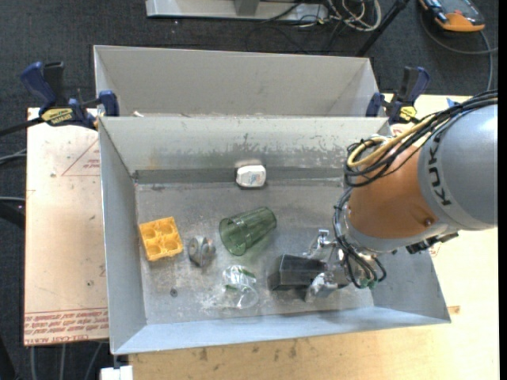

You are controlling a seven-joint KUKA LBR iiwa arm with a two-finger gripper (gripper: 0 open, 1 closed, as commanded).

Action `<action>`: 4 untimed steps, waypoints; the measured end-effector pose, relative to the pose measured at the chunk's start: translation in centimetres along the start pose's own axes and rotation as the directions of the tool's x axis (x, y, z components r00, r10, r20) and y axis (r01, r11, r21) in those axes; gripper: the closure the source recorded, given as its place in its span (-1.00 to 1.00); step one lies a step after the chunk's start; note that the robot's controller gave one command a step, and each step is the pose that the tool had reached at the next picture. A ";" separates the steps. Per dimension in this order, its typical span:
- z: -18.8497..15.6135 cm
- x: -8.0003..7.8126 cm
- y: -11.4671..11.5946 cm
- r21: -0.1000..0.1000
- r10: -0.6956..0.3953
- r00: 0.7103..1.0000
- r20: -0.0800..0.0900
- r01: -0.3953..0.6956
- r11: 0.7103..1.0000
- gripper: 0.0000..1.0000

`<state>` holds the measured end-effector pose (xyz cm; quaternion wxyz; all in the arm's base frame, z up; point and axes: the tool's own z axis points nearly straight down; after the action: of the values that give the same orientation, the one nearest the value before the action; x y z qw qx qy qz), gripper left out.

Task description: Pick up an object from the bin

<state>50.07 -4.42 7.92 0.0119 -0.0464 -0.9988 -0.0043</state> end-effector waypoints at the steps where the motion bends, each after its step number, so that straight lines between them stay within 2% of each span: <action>1: 0.0 0.0 0.0 0.000 0.000 1.000 0.000 0.000 1.000 1.00; 4: 0.0 0.0 0.0 0.000 0.000 1.000 0.001 0.000 1.000 1.00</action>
Offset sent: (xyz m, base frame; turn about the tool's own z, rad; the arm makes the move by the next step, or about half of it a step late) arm 0.0000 0.0000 0.0000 0.0000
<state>50.09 -4.42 7.92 0.0113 -0.0465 -0.9988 -0.0040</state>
